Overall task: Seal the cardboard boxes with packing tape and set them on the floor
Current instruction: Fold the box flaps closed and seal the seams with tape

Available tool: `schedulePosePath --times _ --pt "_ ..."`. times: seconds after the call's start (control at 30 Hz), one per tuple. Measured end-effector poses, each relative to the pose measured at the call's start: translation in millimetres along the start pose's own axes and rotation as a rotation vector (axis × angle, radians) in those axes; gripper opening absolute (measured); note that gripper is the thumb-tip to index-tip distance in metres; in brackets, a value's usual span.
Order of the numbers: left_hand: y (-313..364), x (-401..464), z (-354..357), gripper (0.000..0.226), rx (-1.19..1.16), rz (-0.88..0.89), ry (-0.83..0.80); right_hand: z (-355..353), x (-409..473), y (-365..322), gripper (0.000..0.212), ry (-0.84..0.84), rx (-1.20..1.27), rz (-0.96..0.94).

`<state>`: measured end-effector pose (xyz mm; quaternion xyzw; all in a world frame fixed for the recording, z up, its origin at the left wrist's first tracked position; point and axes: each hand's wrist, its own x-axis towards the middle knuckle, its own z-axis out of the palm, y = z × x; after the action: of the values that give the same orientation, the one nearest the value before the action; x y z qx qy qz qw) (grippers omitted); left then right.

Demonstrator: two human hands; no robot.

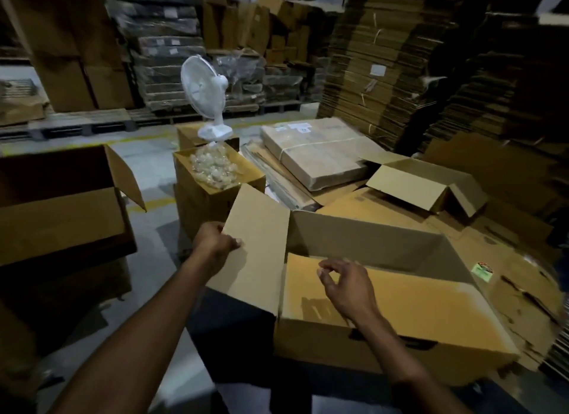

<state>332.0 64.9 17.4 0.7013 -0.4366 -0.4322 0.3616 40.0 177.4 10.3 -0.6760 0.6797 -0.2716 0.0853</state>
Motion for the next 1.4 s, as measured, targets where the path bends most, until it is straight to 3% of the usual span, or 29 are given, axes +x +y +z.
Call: schedulePosePath --times 0.13,0.2,0.33,0.47,0.57,0.7,0.77,0.87,0.97,1.03,1.13,1.2,1.33,1.4 --pt "62.5 72.9 -34.7 0.037 0.214 0.155 -0.239 4.6 62.3 -6.7 0.05 -0.176 -0.186 0.044" --pt "87.4 98.0 -45.1 0.025 0.306 0.204 -0.315 17.2 89.7 -13.4 0.059 -0.283 -0.221 0.089" --pt "108.0 141.6 -44.6 0.018 0.235 0.235 -0.438 45.9 124.8 -15.3 0.071 -0.479 -0.149 0.186" --pt "107.4 171.4 -39.4 0.019 0.161 0.242 -0.495 53.2 135.7 -5.4 0.094 -0.387 -0.025 0.223" --pt "104.6 184.2 -34.1 0.021 0.083 0.208 -0.515 52.1 146.0 4.4 0.085 -0.379 -0.163 0.184" --pt "102.2 190.4 -28.0 0.02 0.018 0.157 -0.47 55.2 149.3 8.5 0.083 -0.52 -0.157 0.31" --pt "103.1 188.8 -27.9 0.02 0.021 0.161 -0.479 54.4 147.5 6.4 0.081 -0.404 -0.037 0.322" --pt "101.9 189.5 -32.8 0.023 0.016 0.155 -0.488 37.5 154.5 -8.3 0.049 -0.194 -0.04 0.232" --pt "99.2 183.2 -39.6 0.023 0.014 0.159 -0.479 3.0 145.4 -36.2 0.031 -0.123 -0.105 0.122" --pt "98.9 173.1 -39.8 0.023 -0.044 0.157 -0.466 -29.1 122.0 -58.8 0.023 -0.174 -0.066 0.074" --pt "103.4 146.1 -34.0 0.03 -0.165 0.161 -0.539 -75.4 76.8 -84.8 0.022 -0.508 0.127 0.092" --pt "104.7 122.1 -22.4 0.04 -0.165 0.221 -0.617 -88.9 46.6 -81.8 0.035 -0.694 0.186 0.149" --pt "88.6 49.4 23.4 0.049 -0.215 0.336 -0.73 -87.8 -6.9 -32.2 0.048 -0.673 0.071 0.234" --pt "76.8 13.1 49.9 0.059 -0.065 0.418 -0.708 -87.5 -31.1 -0.2 0.047 -0.575 -0.01 0.343"
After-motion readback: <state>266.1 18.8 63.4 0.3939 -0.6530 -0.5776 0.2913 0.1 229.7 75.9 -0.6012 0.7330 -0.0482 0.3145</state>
